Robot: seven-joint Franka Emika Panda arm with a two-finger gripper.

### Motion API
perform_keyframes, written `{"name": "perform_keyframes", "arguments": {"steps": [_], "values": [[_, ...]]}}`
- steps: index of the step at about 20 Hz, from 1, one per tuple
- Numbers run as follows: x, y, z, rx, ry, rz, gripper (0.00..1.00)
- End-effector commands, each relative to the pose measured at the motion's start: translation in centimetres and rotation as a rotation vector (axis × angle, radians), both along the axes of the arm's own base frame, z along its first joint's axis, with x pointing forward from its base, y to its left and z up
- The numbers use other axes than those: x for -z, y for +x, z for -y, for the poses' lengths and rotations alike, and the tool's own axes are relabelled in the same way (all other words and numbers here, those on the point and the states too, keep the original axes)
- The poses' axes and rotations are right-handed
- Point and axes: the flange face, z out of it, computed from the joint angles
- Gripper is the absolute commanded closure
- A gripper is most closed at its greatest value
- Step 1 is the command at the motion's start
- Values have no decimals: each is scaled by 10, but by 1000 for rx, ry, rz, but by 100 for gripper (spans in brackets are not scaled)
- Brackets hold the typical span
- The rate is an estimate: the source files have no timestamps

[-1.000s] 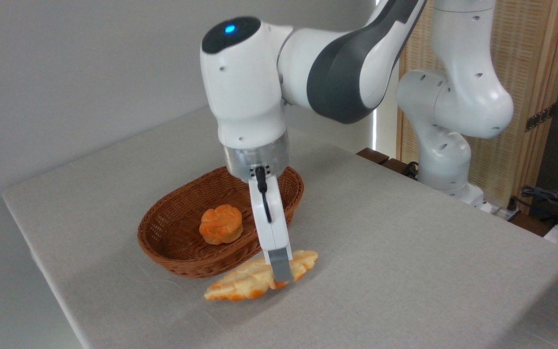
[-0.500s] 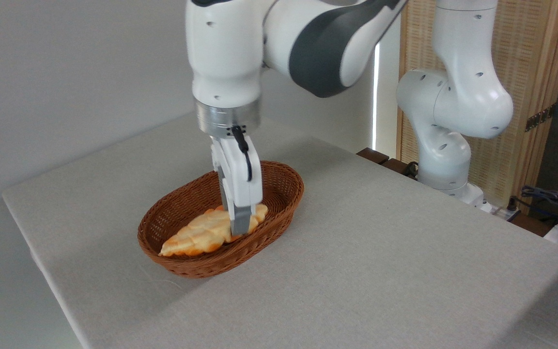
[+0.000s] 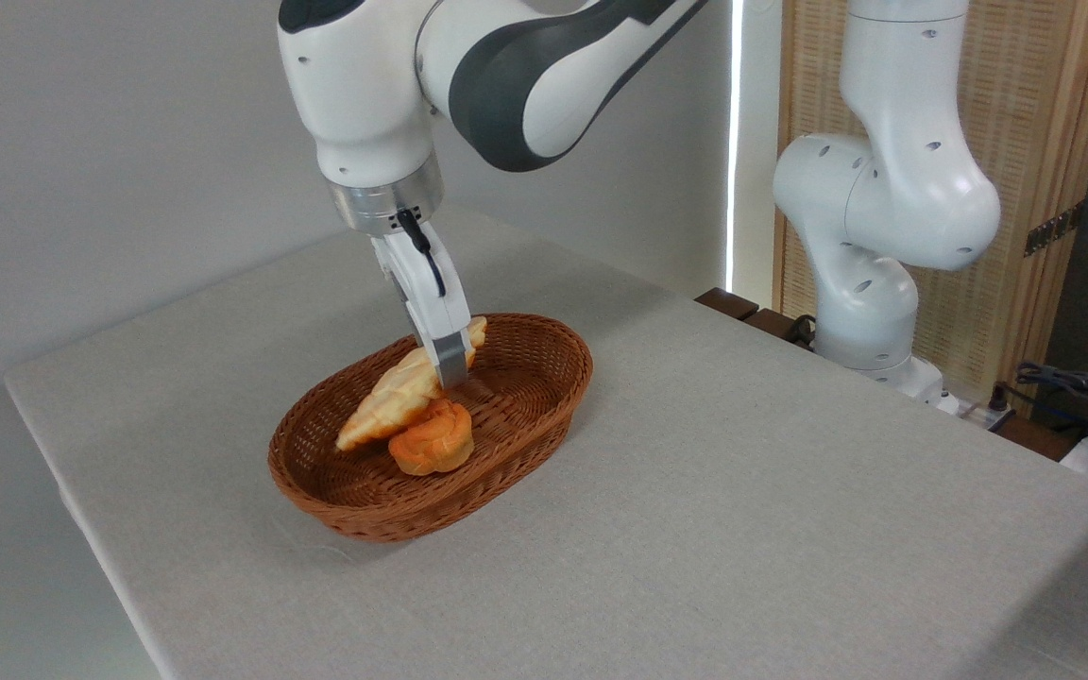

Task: Put bread into the basket
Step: 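Open the gripper to release the flatbread beside the orange bun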

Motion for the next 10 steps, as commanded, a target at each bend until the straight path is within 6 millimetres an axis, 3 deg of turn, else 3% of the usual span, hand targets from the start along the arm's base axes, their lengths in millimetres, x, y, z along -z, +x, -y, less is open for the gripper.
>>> {"name": "perform_keyframes", "arguments": {"steps": [1,6,10], "values": [[-1,1,-3,-10,-3,-16,0],[-5,3,-5,-14,-5,-4,0],[-48,17,-13,-27,-20,96,0]]}}
